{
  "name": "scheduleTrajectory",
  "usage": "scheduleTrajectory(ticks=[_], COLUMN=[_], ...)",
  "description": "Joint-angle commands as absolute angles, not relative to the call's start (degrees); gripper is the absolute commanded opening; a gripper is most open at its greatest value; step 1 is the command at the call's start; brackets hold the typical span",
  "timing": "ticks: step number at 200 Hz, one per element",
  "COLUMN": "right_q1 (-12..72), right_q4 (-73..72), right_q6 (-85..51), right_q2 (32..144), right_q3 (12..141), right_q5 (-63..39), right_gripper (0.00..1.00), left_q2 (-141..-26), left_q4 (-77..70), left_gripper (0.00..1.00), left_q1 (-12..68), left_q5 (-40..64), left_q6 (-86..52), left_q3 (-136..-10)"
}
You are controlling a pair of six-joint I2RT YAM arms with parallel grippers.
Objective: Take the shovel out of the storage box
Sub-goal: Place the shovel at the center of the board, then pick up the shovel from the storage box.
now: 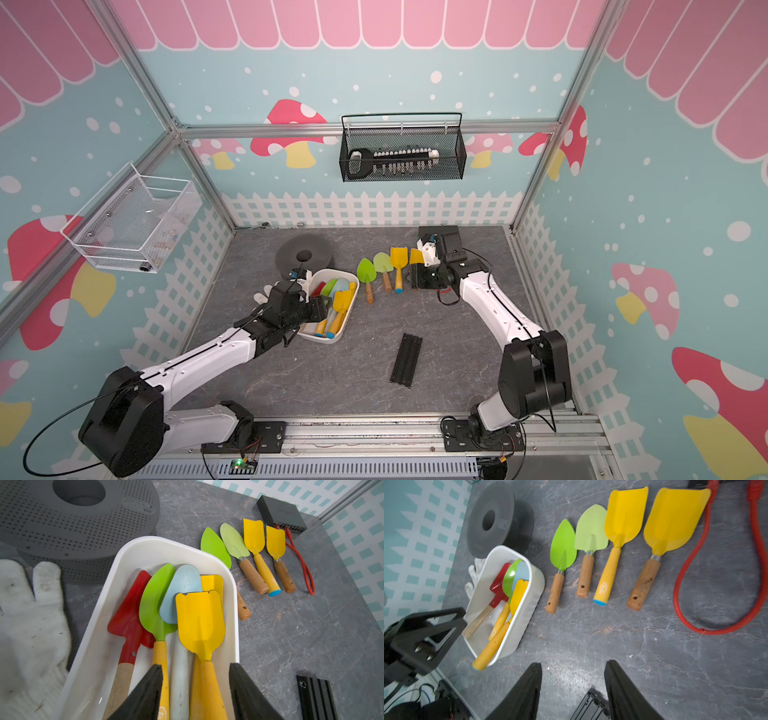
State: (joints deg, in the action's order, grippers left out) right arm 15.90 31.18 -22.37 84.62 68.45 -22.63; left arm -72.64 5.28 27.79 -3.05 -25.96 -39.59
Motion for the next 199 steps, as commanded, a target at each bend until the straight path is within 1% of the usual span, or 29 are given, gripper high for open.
scheduleTrajectory(ticks=[1, 37, 60, 92, 129, 161, 199], right_q1=[16.3, 16.8, 16.9, 17.0, 17.8, 17.9, 17.9], right_q4=[33.2, 32.1, 28.9, 28.2, 27.8, 27.6, 27.6], right_q6=[-19.0, -17.9, -18.2, -18.1, -18.0, -17.8, -17.6], right_q2=[80.1, 76.4, 77.1, 80.3, 81.8, 81.9, 82.3], right_q3=[64.3, 59.2, 56.5, 56.1, 56.0, 55.8, 55.6], right_q5=[-24.8, -25.6, -25.8, -27.2, -26.8, -25.9, -25.2], right_gripper=[0.55, 0.55, 0.55, 0.54, 0.54, 0.54, 0.54], left_q2=[-73.0, -72.9, -73.4, -75.9, -78.0, -79.5, -83.0], left_q4=[10.3, 13.6, 14.1, 14.1, 14.4, 16.6, 18.9], left_gripper=[0.56, 0.55, 0.55, 0.55, 0.55, 0.51, 0.49], left_q1=[28.2, 28.8, 28.8, 29.1, 29.8, 31.0, 31.2], left_q5=[-6.1, -7.3, -7.8, -2.3, 1.2, 1.3, 2.2], left_q6=[-27.7, -28.6, -27.8, -26.8, -27.6, -27.4, -27.0], left_q3=[-42.4, -42.9, -42.6, -44.0, -45.2, -46.8, -48.8])
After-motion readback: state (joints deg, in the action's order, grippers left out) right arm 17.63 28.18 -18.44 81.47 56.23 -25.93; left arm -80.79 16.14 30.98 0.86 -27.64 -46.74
